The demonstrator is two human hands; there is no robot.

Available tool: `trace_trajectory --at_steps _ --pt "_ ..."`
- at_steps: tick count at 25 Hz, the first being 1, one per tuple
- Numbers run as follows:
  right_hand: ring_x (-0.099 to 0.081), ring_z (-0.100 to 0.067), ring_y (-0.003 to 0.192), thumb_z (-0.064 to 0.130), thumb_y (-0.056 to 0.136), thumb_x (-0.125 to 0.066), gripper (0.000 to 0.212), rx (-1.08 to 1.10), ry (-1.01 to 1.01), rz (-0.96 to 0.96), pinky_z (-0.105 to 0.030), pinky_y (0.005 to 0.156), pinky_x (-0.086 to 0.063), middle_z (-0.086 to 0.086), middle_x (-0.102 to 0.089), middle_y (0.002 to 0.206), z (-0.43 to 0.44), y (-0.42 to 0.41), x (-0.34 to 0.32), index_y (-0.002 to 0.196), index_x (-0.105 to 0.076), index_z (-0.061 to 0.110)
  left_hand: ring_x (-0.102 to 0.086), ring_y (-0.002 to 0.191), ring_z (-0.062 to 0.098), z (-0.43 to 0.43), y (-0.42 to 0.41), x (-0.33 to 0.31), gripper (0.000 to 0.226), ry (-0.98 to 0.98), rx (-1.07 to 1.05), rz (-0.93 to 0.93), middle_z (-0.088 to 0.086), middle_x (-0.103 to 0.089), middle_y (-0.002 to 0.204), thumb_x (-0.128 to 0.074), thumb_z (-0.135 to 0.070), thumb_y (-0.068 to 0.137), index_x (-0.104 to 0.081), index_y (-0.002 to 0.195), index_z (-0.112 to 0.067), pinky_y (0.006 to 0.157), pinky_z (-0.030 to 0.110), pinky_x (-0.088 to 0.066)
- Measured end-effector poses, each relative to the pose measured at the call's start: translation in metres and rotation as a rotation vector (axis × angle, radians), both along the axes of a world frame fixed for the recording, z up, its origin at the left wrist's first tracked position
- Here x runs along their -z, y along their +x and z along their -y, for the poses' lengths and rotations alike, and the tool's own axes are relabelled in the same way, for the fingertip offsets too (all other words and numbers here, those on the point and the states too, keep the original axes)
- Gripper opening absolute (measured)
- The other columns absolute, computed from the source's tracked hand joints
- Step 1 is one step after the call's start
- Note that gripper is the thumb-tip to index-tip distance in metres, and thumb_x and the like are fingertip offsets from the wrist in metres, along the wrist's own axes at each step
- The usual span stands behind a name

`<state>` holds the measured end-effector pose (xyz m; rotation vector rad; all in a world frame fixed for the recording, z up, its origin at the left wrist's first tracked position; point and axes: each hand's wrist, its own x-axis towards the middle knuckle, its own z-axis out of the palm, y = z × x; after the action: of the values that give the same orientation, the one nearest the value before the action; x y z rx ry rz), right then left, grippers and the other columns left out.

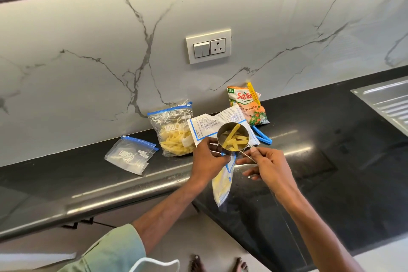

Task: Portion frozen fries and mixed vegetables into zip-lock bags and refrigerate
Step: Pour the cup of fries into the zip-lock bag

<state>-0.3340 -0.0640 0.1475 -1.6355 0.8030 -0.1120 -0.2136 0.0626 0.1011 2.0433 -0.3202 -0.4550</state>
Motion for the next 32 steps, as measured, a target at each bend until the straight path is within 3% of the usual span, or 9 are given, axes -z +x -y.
trace_trajectory --at_steps 4,10,14,18,21,24,28,30,32 --pt "-0.076 -0.022 0.069 0.028 0.11 -0.05 0.026 0.008 -0.04 -0.064 -0.026 0.057 -0.052 0.005 -0.081 0.085 0.001 -0.009 0.001 0.103 -0.073 0.018 -0.071 0.087 0.015 -0.004 -0.007 0.0 0.065 -0.014 0.031 -0.031 0.0 -0.069 0.099 -0.085 -0.013 0.077 -0.044 0.124 -0.03 0.078 0.038 -0.062" --pt "-0.075 -0.008 0.066 0.032 0.109 -0.053 0.022 0.019 -0.186 -0.112 -0.029 0.067 -0.059 0.014 -0.079 0.079 -0.004 -0.017 0.003 0.102 -0.074 0.028 -0.071 0.09 0.017 -0.01 -0.005 -0.003 0.057 -0.081 0.022 -0.093 0.004 -0.067 0.103 -0.083 -0.009 0.079 -0.051 0.124 -0.023 0.075 0.033 -0.064" --pt "-0.07 -0.006 0.062 0.04 0.108 -0.051 0.027 -0.014 -0.49 -0.192 -0.032 0.066 -0.061 0.017 -0.075 0.075 -0.01 -0.021 0.0 0.094 -0.073 0.033 -0.071 0.09 0.019 -0.011 -0.005 -0.002 0.051 -0.109 0.013 -0.07 0.004 -0.069 0.1 -0.084 -0.011 0.08 -0.055 0.121 -0.022 0.077 0.033 -0.064" --pt "-0.041 -0.009 0.051 0.036 0.111 -0.038 0.031 -0.214 -0.96 -0.364 -0.025 0.049 -0.03 0.006 -0.059 0.069 -0.022 -0.021 -0.01 0.09 -0.057 0.022 -0.072 0.089 0.022 -0.008 -0.006 0.001 0.045 -0.132 -0.019 -0.051 0.005 -0.069 0.097 -0.082 -0.012 0.081 -0.057 0.117 -0.022 0.079 0.041 -0.064" --pt "-0.033 -0.008 0.052 0.031 0.112 -0.034 0.021 -0.387 -1.05 -0.431 -0.025 0.05 -0.022 0.006 -0.04 0.065 -0.034 -0.017 -0.017 0.095 -0.042 0.021 -0.071 0.086 0.022 -0.002 -0.008 0.006 0.043 -0.168 -0.033 -0.074 0.006 -0.067 0.093 -0.083 -0.015 0.079 -0.059 0.113 -0.023 0.077 0.043 -0.064" --pt "-0.034 -0.006 0.055 0.033 0.111 -0.039 0.02 -0.396 -1.063 -0.46 -0.024 0.051 -0.021 0.007 -0.04 0.069 -0.038 -0.009 -0.02 0.096 -0.042 0.02 -0.069 0.079 0.017 0.0 -0.012 0.009 0.041 -0.194 -0.028 -0.1 0.006 -0.065 0.088 -0.082 -0.013 0.082 -0.057 0.113 -0.02 0.075 0.043 -0.064" --pt "-0.049 -0.013 0.068 0.03 0.111 -0.044 0.019 -0.385 -1.104 -0.371 -0.027 0.064 -0.033 0.003 -0.051 0.083 -0.046 -0.002 -0.023 0.095 -0.042 0.021 -0.071 0.075 0.012 -0.002 -0.01 0.012 0.055 -0.205 -0.014 -0.102 0.008 -0.063 0.093 -0.079 -0.01 0.085 -0.049 0.128 -0.027 0.075 0.044 -0.064" --pt "-0.048 -0.014 0.068 0.027 0.111 -0.045 0.019 -0.415 -1.146 -0.333 -0.026 0.06 -0.03 0.003 -0.051 0.082 -0.053 -0.001 -0.016 0.094 -0.04 0.02 -0.073 0.089 0.019 -0.002 -0.004 0.014 0.062 -0.151 -0.016 -0.118 0.007 -0.063 0.104 -0.076 -0.013 0.086 -0.044 0.136 -0.032 0.079 0.043 -0.064" --pt "-0.041 -0.013 0.054 0.022 0.103 -0.062 0.025 -0.408 -1.24 -0.233 -0.026 0.05 -0.022 0.005 -0.046 0.067 -0.053 0.0 -0.004 0.086 -0.044 0.019 -0.073 0.094 0.026 -0.003 0.003 0.014 0.052 -0.139 -0.055 -0.213 0.012 -0.066 0.109 -0.074 -0.011 0.088 -0.048 0.129 -0.028 0.08 0.041 -0.064"
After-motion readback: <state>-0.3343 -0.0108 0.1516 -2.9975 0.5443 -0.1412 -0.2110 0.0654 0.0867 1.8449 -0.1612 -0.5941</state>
